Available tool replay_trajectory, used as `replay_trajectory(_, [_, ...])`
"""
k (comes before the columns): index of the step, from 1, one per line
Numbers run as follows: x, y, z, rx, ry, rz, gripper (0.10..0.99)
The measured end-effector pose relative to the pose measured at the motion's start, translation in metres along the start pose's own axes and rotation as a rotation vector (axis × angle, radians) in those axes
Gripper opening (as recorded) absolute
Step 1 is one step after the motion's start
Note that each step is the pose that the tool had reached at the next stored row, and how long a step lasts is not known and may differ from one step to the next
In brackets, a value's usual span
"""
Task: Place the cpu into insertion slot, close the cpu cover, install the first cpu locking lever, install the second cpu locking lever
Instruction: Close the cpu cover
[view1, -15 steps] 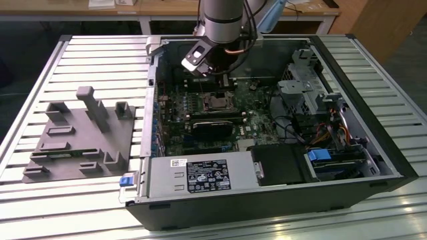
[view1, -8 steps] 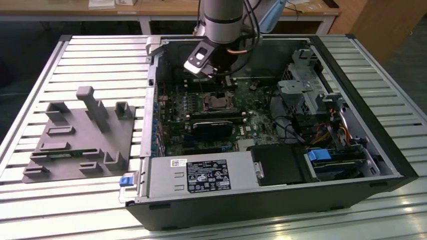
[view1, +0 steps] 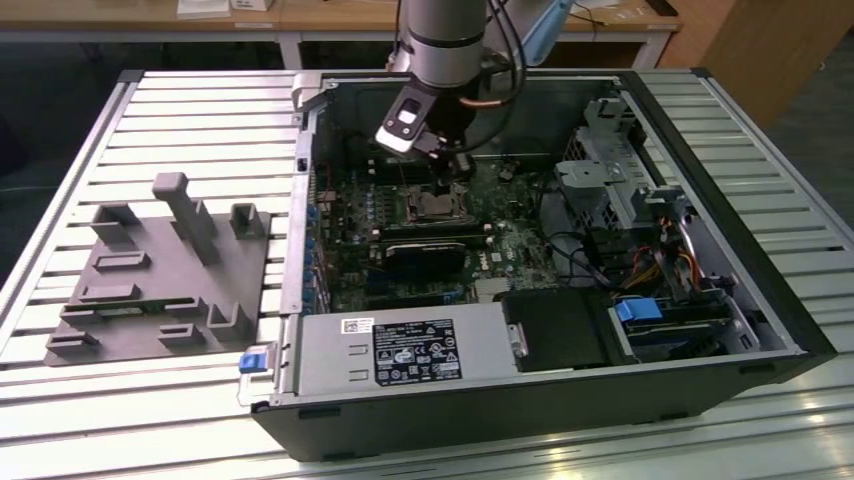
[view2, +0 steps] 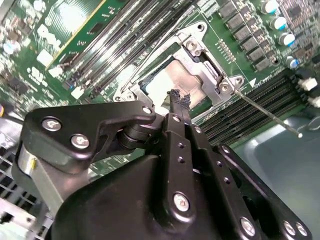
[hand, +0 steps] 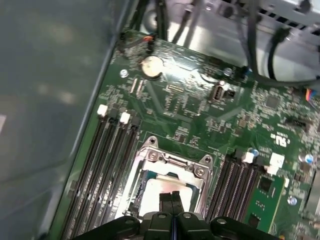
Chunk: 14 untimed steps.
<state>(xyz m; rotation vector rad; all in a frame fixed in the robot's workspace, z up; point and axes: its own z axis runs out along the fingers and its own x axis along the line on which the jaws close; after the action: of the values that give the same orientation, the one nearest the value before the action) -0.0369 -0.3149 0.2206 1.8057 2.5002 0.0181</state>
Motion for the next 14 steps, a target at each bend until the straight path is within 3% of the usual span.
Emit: replay_trajectory(14, [0.0,0.0,0.0004,-0.009,0.0089,-0.242,0.102])
